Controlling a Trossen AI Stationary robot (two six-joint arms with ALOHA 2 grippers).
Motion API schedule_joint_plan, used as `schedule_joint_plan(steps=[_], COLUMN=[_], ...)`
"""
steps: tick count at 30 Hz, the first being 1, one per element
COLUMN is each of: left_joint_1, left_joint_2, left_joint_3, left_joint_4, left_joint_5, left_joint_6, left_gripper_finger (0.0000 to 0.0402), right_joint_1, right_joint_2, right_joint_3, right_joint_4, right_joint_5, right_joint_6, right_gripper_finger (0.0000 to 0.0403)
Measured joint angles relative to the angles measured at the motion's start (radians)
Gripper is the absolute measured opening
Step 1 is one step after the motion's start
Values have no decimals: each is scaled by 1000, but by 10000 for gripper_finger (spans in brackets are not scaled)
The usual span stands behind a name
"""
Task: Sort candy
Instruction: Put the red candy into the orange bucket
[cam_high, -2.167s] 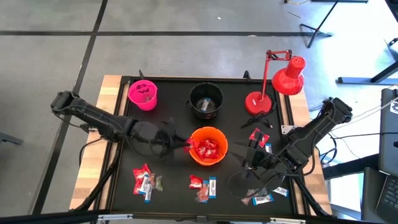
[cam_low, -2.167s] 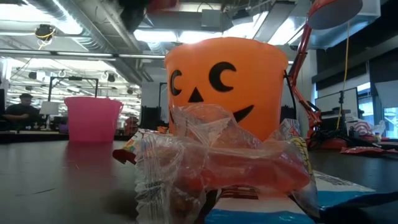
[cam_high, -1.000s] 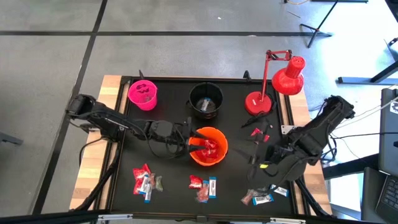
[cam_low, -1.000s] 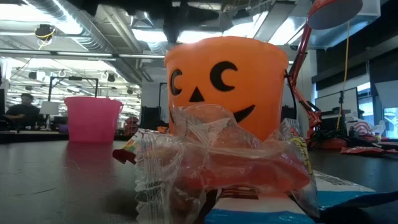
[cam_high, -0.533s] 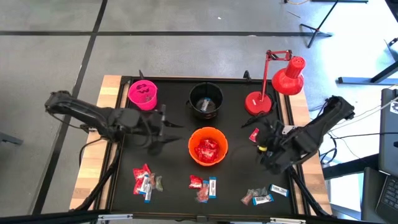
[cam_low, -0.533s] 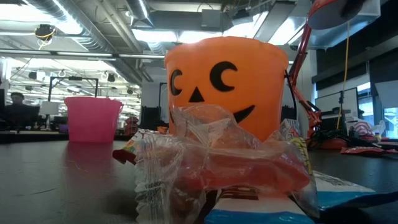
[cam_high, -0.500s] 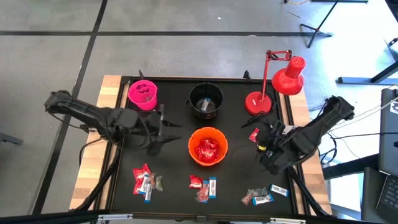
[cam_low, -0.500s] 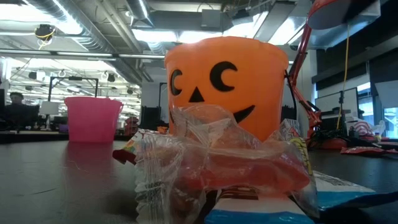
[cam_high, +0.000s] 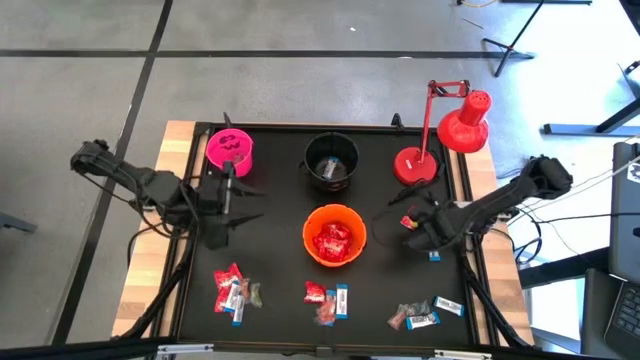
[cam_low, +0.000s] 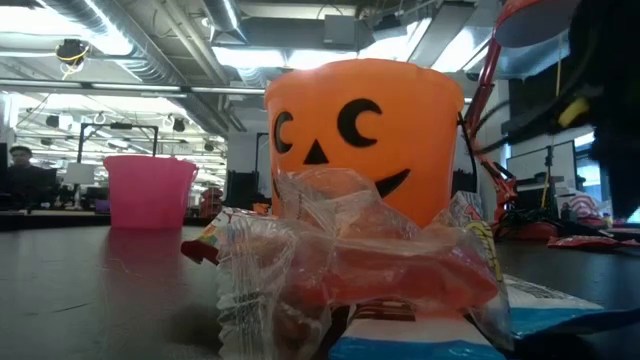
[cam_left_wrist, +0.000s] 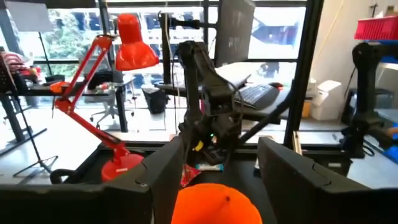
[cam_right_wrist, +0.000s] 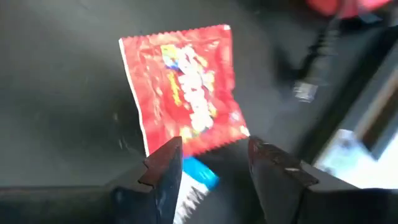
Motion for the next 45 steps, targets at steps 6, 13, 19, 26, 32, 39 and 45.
schedule_joint_plan(steps=[6, 13, 19, 26, 32, 39, 45], left_joint_1=[-9, -9, -8, -8, -8, -8, -8], left_joint_2=[-1, 32, 63, 81, 81, 81, 81], left_joint_3=[0, -1, -1, -1, -1, -1, -1], left_joint_4=[-34, -51, -60, -61, -62, -69, -71], left_joint_5=[0, 0, 1, 2, -9, -18, -18], left_joint_6=[-13, -44, -61, -89, -86, -87, -89], left_gripper_finger=[196, 196, 196, 196, 196, 196, 196], right_joint_1=[-93, -152, -150, -149, -149, -148, -120], right_joint_2=[-1, -5, -7, -44, -92, -134, -148], right_joint_3=[-112, -135, -134, -115, -37, 118, 266], right_joint_4=[239, 304, 309, 279, 183, 76, 95], right_joint_5=[-18, -56, -144, -186, -132, -17, 90], right_joint_6=[-68, -145, -170, -179, -174, -174, -222], right_gripper_finger=[177, 177, 146, 22, 19, 11, 5])
